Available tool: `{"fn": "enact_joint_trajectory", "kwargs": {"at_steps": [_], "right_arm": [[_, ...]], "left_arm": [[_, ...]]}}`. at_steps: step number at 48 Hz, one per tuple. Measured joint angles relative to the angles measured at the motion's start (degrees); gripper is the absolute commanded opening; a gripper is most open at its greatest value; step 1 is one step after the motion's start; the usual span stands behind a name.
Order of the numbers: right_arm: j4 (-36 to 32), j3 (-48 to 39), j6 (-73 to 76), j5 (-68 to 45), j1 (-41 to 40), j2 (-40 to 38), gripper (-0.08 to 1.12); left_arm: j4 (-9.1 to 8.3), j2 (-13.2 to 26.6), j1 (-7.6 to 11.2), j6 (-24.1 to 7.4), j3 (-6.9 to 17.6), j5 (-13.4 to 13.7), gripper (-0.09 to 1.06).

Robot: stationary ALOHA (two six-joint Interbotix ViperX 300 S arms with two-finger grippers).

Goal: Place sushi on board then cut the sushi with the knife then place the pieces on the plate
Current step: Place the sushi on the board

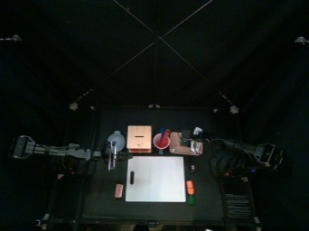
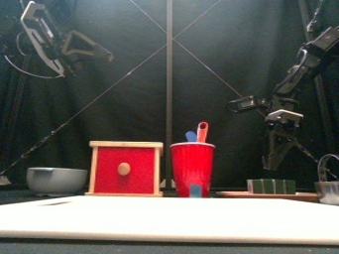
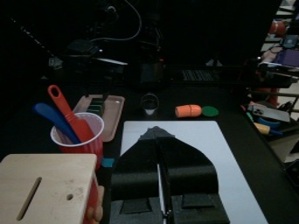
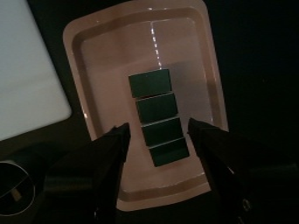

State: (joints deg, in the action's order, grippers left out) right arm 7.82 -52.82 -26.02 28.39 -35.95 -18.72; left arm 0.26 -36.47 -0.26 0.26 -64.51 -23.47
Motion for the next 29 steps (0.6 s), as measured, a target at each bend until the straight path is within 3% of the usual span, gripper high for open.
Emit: {"fn": "enact_joint_trajectory", "kwargs": {"at_steps": [10,29], "right_arm": [[6.42,0.44,-7.91,-0.62,-3.08,3.87,0.88],[7.65,0.62,-8.53,-3.25,-3.43,10.72,0.87]], "left_arm": [[0.00,0.00,0.00,0.00,-0.09,0.09,0.00],[0.62,0.00,0.00,0.00,0.00,0.00,0.00]]}}
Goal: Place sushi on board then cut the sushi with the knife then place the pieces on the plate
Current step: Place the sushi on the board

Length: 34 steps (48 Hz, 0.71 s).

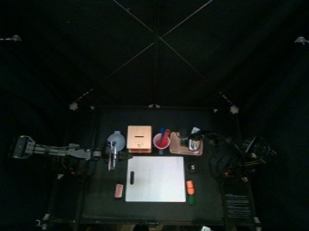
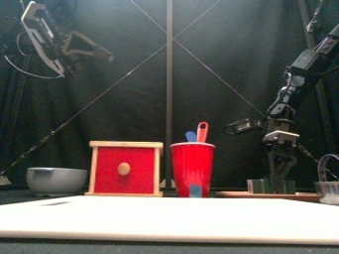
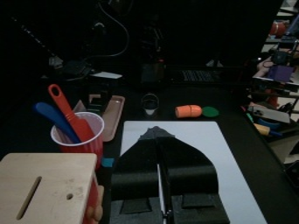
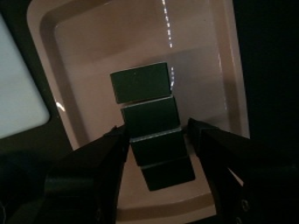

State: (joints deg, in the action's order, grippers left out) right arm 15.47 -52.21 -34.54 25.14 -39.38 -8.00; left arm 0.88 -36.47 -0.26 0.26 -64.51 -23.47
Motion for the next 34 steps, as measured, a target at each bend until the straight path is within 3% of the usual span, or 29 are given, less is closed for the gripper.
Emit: {"fn": "enact_joint_trajectory", "kwargs": {"at_steps": [9,23,34], "right_arm": [[1.14,0.00,0.26,-1.58,0.88,1.32,0.85],[3.25,0.00,1.14,-1.67,0.97,1.41,0.60],[7.65,0.70,4.48,1.76,0.97,-2.02,0.59]], "left_arm": [[0.62,0.00,0.00,0.00,0.00,0.00,0.00],[0.79,-0.09,0.00,0.00,-0.09,0.09,0.00],[1.23,0.00,0.00,0.00,-0.26,0.00,0.00]]}}
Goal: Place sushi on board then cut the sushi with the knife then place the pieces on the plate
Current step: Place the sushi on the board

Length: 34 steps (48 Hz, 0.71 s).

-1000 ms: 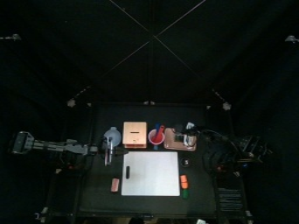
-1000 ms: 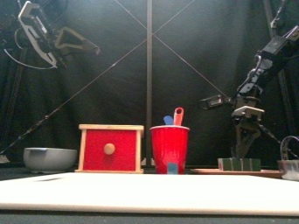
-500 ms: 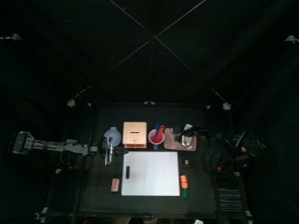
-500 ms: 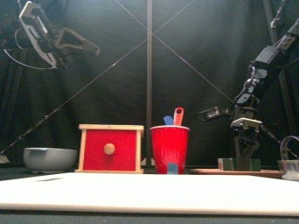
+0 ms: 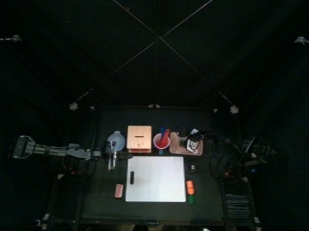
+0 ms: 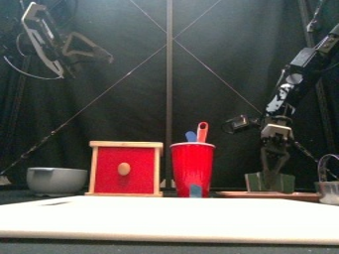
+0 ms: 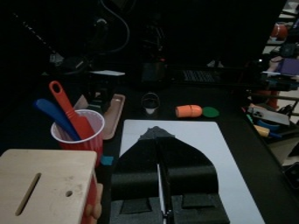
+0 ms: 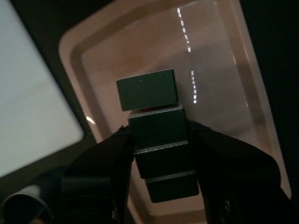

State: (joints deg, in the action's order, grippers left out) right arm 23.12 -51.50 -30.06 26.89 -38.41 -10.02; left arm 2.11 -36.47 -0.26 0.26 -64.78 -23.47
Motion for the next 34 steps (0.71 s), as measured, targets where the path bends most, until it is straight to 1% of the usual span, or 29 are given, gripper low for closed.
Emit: {"fn": "enact_joint_trajectory", "kwargs": {"at_steps": [4,12,27,34], "right_arm": [[0.00,0.88,3.69,2.46,0.18,-2.37,0.59],[-2.29,1.41,17.05,6.50,2.81,-6.15,0.59],[-15.03,1.67,52.38,7.65,15.38,-11.60,0.59],[-22.32,2.64,70.22,7.73,23.20,-12.48,0.59]], "left_arm": [[0.35,0.00,0.09,0.00,0.00,0.00,0.00],[0.53,0.00,0.09,0.00,-0.09,0.00,0.00],[0.70,0.00,0.09,0.00,-0.53,0.00,0.00],[0.97,0.00,0.00,-0.09,-0.79,0.00,0.00]]}}
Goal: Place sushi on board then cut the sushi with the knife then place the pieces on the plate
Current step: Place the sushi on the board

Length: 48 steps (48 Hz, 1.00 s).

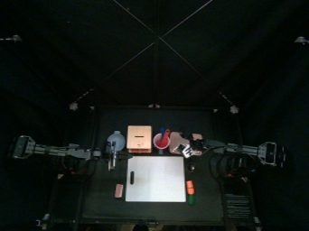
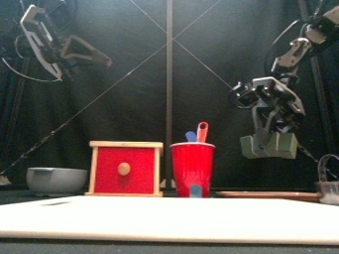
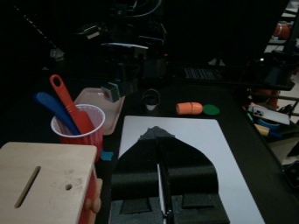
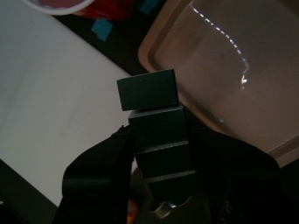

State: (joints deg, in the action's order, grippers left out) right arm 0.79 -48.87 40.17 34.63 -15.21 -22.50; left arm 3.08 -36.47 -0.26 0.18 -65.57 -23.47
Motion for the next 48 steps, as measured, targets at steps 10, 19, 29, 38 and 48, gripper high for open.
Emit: {"fn": "enact_joint_trajectory", "kwargs": {"at_steps": [10,19,29,38,48], "right_arm": [[-10.28,1.58,23.91,0.26,10.37,2.37,0.59],[-18.54,4.39,44.21,0.79,18.19,6.68,0.59],[-26.89,9.49,63.02,4.13,24.79,12.83,0.59],[-28.92,15.47,72.77,7.03,28.21,18.90,0.59],[-28.92,24.17,75.32,10.72,29.09,27.33,0.59]], "left_arm": [[0.26,0.00,-0.26,0.00,-0.18,0.00,0.00],[0.44,0.00,-0.26,0.00,-0.18,0.09,0.00],[0.44,-0.44,-0.35,-0.09,-0.18,0.18,0.00],[0.44,-0.53,-0.53,-0.09,-0.26,0.18,0.00],[0.53,-0.53,-0.53,-0.09,-0.97,0.09,0.00]]}}
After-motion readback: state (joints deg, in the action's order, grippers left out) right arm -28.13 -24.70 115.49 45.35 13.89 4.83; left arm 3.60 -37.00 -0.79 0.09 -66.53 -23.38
